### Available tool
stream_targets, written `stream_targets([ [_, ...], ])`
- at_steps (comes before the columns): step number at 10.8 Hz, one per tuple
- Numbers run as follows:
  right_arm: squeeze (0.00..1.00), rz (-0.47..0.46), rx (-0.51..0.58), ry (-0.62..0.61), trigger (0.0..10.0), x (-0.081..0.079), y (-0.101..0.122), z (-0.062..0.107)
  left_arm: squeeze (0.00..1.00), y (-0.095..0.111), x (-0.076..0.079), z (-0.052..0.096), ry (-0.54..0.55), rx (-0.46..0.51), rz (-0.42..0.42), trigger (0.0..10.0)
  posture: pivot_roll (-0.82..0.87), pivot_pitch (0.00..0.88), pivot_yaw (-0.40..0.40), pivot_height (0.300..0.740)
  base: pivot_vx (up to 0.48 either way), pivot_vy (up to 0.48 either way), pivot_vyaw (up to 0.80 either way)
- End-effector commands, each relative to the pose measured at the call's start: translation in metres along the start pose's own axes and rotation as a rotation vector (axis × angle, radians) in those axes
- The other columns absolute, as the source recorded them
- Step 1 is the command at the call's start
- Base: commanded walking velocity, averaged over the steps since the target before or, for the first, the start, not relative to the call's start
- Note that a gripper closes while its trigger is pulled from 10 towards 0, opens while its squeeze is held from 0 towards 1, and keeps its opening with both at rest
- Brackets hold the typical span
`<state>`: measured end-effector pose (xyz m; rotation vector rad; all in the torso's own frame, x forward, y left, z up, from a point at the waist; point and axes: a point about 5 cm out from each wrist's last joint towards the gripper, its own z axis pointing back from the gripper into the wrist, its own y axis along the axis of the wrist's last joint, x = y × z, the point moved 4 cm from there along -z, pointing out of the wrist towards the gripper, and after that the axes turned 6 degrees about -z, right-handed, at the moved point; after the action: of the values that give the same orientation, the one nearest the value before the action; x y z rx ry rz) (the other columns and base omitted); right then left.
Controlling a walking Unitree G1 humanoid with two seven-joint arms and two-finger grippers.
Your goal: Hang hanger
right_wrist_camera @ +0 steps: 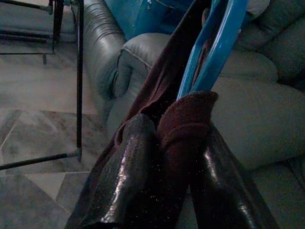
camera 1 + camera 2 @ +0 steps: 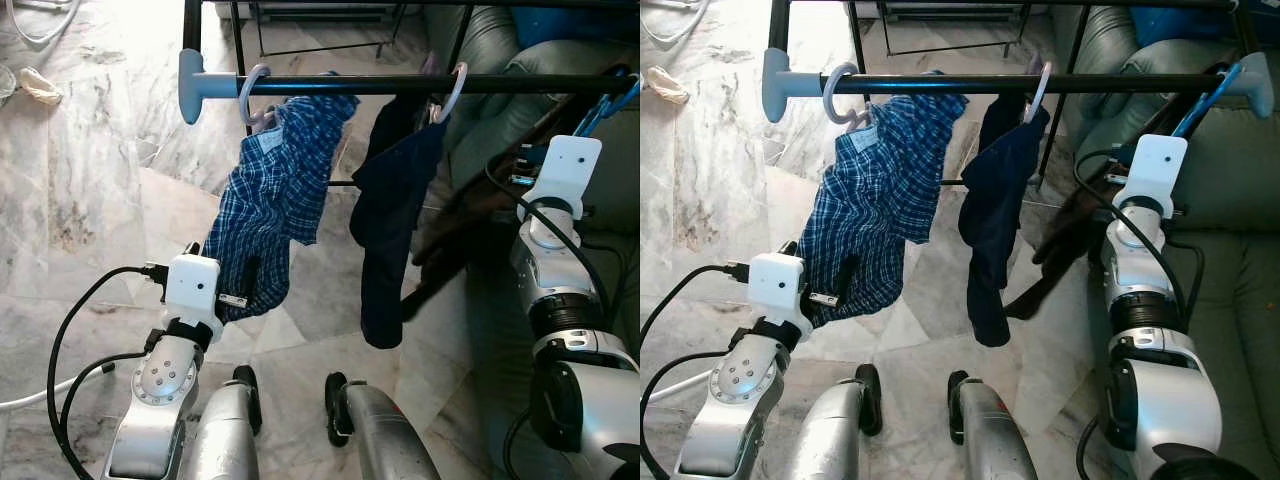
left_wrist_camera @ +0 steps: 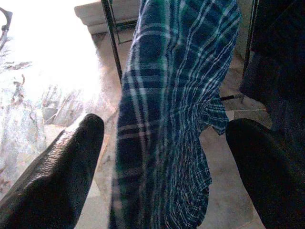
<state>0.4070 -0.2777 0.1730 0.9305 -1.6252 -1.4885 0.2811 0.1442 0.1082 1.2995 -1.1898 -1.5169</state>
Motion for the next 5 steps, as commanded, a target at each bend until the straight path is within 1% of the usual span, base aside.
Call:
stream_targets([
  [1, 0.00, -0.003, -0.049, -0.006, 0.0, 0.004, -0.013, 0.002, 0.00, -0.007, 0.002, 0.004, -0.010, -0.029, -0.009, 10.0, 0.08, 0.338, -0.054, 0.740, 0.000, 0.000, 0.00],
  [3, 0.00, -0.013, -0.048, 0.077, 0.0, -0.011, -0.011, 0.005, 0.00, -0.007, 0.003, 0.004, -0.015, -0.030, -0.011, 10.0, 0.08, 0.343, -0.052, 0.740, 0.000, 0.000, 0.00],
  [4, 0.00, 0.025, 0.001, 0.160, 0.0, -0.023, -0.002, 0.008, 0.00, -0.007, 0.004, 0.004, -0.017, -0.033, -0.012, 10.0, 0.08, 0.346, -0.051, 0.740, 0.000, 0.000, 0.00],
  [5, 0.00, 0.048, 0.021, 0.217, 0.0, -0.030, 0.002, 0.010, 0.00, -0.008, 0.004, 0.005, -0.018, -0.035, -0.013, 10.0, 0.07, 0.349, -0.051, 0.740, 0.000, 0.000, 0.00],
])
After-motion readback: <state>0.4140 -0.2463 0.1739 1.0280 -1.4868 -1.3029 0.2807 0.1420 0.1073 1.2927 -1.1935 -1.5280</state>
